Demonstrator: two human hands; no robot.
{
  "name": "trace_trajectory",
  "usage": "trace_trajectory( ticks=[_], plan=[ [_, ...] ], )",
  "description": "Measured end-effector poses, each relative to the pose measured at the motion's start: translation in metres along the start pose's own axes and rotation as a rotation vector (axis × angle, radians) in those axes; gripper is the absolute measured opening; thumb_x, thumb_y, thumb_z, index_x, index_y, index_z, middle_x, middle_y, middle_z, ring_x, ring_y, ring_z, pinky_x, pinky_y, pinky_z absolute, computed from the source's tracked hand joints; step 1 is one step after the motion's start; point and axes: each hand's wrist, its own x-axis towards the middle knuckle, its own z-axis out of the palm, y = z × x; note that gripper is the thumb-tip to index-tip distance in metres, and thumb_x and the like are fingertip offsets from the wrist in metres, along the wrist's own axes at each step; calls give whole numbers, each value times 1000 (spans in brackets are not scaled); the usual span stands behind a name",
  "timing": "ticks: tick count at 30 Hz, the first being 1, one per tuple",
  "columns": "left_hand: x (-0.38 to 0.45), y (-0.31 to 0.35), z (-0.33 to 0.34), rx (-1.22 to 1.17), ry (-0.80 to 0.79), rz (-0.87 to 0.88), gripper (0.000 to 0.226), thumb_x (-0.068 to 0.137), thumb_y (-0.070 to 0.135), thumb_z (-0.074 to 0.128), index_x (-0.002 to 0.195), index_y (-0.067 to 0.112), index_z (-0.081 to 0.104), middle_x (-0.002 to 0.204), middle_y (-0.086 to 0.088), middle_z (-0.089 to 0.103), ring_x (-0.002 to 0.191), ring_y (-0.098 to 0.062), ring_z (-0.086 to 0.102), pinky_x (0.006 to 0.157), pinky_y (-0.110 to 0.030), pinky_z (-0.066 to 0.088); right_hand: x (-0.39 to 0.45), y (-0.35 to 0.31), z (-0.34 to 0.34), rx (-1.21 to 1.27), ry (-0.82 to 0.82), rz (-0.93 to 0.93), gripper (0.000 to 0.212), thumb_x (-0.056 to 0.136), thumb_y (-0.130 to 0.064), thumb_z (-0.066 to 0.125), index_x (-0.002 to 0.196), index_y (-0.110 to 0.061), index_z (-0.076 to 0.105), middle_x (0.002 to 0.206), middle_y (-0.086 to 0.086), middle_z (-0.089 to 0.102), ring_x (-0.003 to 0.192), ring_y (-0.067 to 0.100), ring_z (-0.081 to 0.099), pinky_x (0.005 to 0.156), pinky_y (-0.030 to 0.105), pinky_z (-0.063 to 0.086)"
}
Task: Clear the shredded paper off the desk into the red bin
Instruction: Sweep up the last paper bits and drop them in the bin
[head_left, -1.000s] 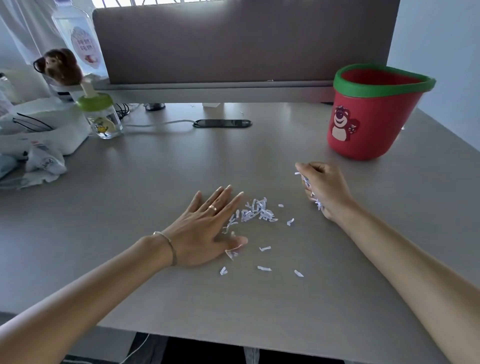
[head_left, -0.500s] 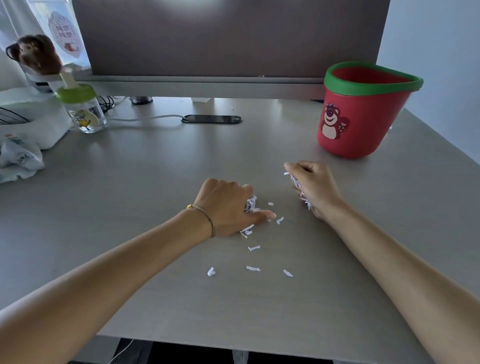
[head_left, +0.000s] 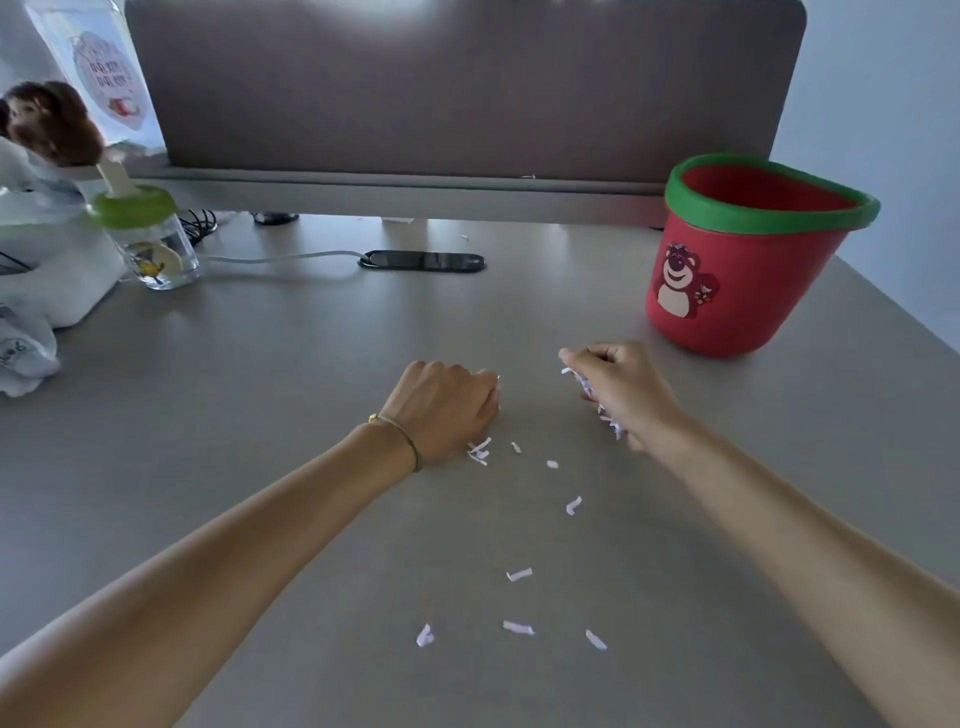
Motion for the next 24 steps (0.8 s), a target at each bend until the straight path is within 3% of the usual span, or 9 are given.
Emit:
trace_trajectory(
  ticks=[5, 8, 13, 17, 21, 24],
  plan=[
    [31, -17, 14, -150, 91, -76, 28, 105, 33, 37, 82, 18, 39, 75, -15, 65, 70, -43, 58, 57, -36, 30, 37, -12, 3, 84, -17, 75, 57, 95, -21, 62, 44, -21, 37, 48, -5, 26, 40, 14, 16, 43, 19, 17],
    [46, -22, 17, -340, 127, -179, 30, 102, 28, 46, 76, 14, 39, 62, -15, 54, 61, -43, 47, 53, -36, 27, 51, -24, 1, 143, -24, 65, 55, 94, -18, 60, 44, -22, 39, 47, -6, 25, 43, 14, 15, 51, 26, 12],
    [84, -15, -2, -626, 184, -328, 44, 97, 20, 51, 60, 14, 28, 51, -7, 31, 59, -34, 28, 48, -37, 24, 59, -58, -9, 181, -11, -48, 50, 92, -10, 58, 48, -20, 36, 44, -6, 25, 40, 13, 15, 46, 20, 14],
    [123, -3, -44, -763, 211, -295, 41, 98, 23, 49, 62, 11, 33, 57, -10, 42, 59, -42, 55, 51, -36, 35, 68, -102, -31, 178, 20, -139, 52, 91, -9, 55, 49, -20, 28, 47, -6, 22, 42, 14, 13, 48, 23, 10],
    [170, 13, -90, -793, 232, -275, 38, 97, 21, 49, 62, 8, 43, 56, -7, 56, 59, -28, 59, 55, -38, 40, 85, -142, -68, 197, 62, -209, 53, 93, -13, 55, 49, -22, 27, 49, -2, 22, 45, 15, 14, 53, 35, 9],
    [204, 22, -114, -841, 257, -283, 43, 97, 22, 49, 55, 15, 46, 52, 3, 53, 53, -15, 52, 53, -29, 35, 102, -156, -96, 196, 132, -231, 56, 96, -15, 57, 46, -22, 32, 43, -3, 26, 37, 13, 19, 45, 27, 14]
  ],
)
